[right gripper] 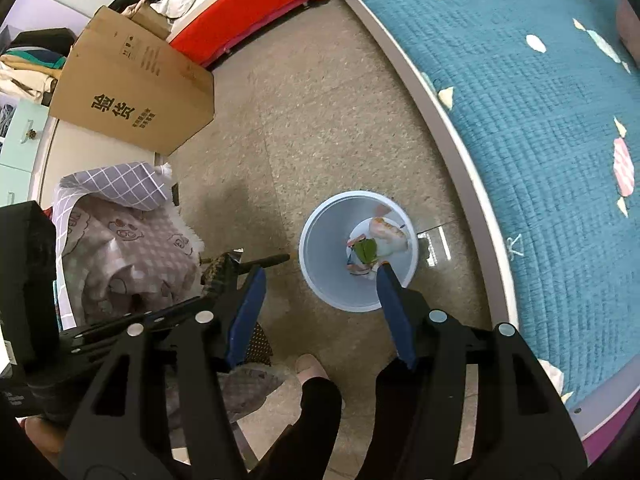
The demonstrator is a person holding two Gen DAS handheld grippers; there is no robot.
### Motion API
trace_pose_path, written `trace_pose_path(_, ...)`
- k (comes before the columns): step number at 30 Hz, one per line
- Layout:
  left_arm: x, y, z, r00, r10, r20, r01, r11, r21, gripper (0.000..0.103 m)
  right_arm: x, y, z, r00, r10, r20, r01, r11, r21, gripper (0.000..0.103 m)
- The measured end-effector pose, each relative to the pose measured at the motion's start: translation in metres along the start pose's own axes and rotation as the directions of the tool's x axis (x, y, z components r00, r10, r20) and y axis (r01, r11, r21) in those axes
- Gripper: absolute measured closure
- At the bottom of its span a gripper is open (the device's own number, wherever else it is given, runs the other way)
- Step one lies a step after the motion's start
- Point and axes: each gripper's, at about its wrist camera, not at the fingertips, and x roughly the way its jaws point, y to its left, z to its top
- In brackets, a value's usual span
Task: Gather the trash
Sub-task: 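Carry wrapper and cap over the bucket and open both tools, then grasp teal packaging with right tool while left grasps red-white wrapper strip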
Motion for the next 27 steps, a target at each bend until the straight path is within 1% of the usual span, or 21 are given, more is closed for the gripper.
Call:
trace_pose_path(7,-0.002,-0.017,0.008,1.000,-0.009,0.013,0.008,1.000,0.025,0.093,-0.020,-0.007,0.002,0.998,-0.011,0.054,0.010,1.000,0.017,0.044)
trace_pose_path(11,0.000,-0.024,0.013,0.999,-0.038,0.005,0.038,0.999,0.029,0.090,-0.027,-0.010,0.003,0.997,-0.012,0.075,0.010,1.000,0.025,0.044)
trace_pose_path(12,0.000,-0.025,0.014,1.000,-0.030,0.003,0.030,0.999,0.027,0.079,-0.030,-0.010,0.003,0.997,-0.013,0.081,0.011,1.000,0.026,0.044)
trace_pose_path(13,-0.001,-0.025,0.014,1.000,-0.027,0.005,0.026,0.999,0.024,0.071,-0.031,-0.011,0.003,0.996,-0.012,0.085,0.010,1.000,0.027,0.044)
trace_pose_path(14,-0.004,-0.024,0.013,0.999,-0.024,0.023,0.024,1.000,0.019,0.056,-0.032,-0.011,0.002,0.996,-0.011,0.087,0.008,0.999,0.031,0.044)
trace_pose_path(15,-0.008,-0.024,0.012,0.999,-0.015,0.040,0.015,1.000,0.014,0.051,-0.034,-0.011,0.002,0.996,-0.010,0.090,0.007,0.999,0.035,0.044)
trace_pose_path(21,-0.030,-0.014,0.005,0.997,0.004,0.076,-0.002,1.000,-0.017,0.047,-0.041,-0.001,-0.001,0.995,0.000,0.095,-0.003,1.000,0.027,0.044)
trace_pose_path(27,-0.062,0.002,-0.004,0.991,0.012,0.131,-0.006,0.999,-0.046,0.047,-0.049,0.031,-0.008,0.995,0.019,0.101,-0.018,1.000,-0.011,0.044)
